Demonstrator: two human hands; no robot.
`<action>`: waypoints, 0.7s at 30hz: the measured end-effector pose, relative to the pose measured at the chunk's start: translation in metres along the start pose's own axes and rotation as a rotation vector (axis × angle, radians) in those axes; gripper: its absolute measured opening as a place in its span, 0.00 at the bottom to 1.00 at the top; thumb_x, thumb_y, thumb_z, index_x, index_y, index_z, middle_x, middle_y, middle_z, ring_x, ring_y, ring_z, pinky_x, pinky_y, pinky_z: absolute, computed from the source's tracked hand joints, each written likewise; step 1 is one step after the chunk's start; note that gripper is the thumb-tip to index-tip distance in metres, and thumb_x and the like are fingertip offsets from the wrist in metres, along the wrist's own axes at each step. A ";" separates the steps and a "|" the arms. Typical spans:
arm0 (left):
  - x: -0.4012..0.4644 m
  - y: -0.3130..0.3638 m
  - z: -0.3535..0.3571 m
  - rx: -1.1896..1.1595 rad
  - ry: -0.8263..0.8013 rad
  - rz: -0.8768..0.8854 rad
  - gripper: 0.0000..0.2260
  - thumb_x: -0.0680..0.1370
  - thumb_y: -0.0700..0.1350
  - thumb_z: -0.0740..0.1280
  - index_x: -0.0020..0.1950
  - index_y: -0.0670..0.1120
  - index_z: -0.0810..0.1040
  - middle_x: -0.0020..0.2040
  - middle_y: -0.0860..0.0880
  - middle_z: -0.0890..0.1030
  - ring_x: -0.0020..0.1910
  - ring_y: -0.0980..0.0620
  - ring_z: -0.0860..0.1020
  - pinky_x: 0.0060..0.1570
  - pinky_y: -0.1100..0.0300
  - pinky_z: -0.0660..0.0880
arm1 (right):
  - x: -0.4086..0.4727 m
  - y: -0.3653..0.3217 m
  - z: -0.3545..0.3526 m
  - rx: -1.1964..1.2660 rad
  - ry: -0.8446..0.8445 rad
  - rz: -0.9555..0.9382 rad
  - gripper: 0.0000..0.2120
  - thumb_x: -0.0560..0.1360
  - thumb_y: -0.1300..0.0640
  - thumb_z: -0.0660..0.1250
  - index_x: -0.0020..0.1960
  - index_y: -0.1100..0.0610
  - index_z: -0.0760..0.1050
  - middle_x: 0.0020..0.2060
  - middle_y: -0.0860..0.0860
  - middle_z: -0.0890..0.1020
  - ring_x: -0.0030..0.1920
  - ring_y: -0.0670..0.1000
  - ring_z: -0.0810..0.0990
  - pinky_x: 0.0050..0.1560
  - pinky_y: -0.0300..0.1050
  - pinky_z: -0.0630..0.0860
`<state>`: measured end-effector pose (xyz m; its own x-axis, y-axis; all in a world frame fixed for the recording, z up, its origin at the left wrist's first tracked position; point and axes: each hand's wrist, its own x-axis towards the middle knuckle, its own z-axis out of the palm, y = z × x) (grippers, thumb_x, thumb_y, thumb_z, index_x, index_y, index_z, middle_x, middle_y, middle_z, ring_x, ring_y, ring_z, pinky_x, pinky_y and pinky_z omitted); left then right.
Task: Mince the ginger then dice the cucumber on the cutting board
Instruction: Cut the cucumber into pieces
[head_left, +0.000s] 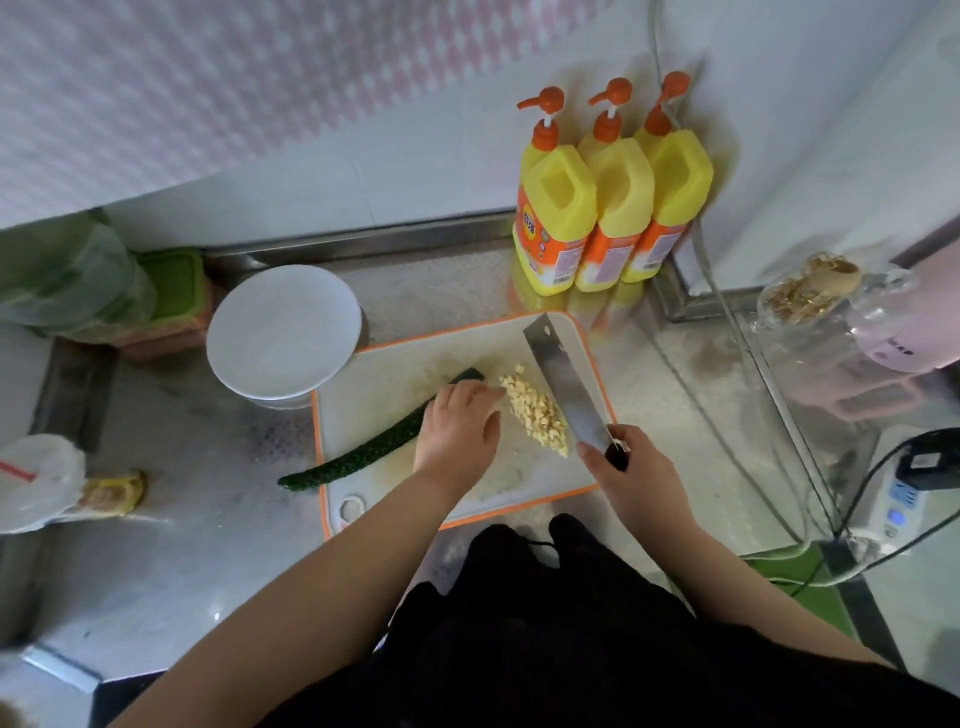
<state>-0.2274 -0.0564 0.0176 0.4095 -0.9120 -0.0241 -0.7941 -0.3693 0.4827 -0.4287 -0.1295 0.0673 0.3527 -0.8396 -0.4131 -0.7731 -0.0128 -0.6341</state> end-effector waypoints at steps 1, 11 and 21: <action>-0.009 -0.015 -0.002 -0.015 0.140 -0.060 0.15 0.77 0.42 0.67 0.63 0.48 0.77 0.58 0.47 0.77 0.57 0.42 0.73 0.55 0.45 0.74 | 0.002 -0.005 0.003 -0.081 -0.018 -0.027 0.07 0.77 0.45 0.63 0.46 0.47 0.67 0.36 0.45 0.76 0.41 0.52 0.78 0.36 0.44 0.69; -0.078 -0.123 -0.017 0.161 -0.028 -0.428 0.16 0.79 0.48 0.65 0.67 0.49 0.75 0.60 0.47 0.75 0.60 0.43 0.71 0.64 0.51 0.62 | 0.020 -0.063 0.071 -0.416 -0.193 -0.265 0.10 0.81 0.52 0.57 0.50 0.59 0.72 0.45 0.59 0.80 0.48 0.61 0.79 0.40 0.48 0.68; -0.085 -0.118 -0.004 0.056 0.002 -0.452 0.16 0.79 0.47 0.67 0.67 0.50 0.76 0.56 0.48 0.75 0.59 0.45 0.71 0.61 0.51 0.64 | 0.029 -0.070 0.103 -0.559 -0.211 -0.279 0.10 0.80 0.53 0.57 0.46 0.58 0.71 0.38 0.54 0.77 0.42 0.58 0.79 0.37 0.46 0.69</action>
<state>-0.1668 0.0652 -0.0334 0.7213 -0.6569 -0.2195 -0.5588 -0.7392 0.3759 -0.3103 -0.0971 0.0321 0.6311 -0.6406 -0.4375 -0.7751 -0.5423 -0.3242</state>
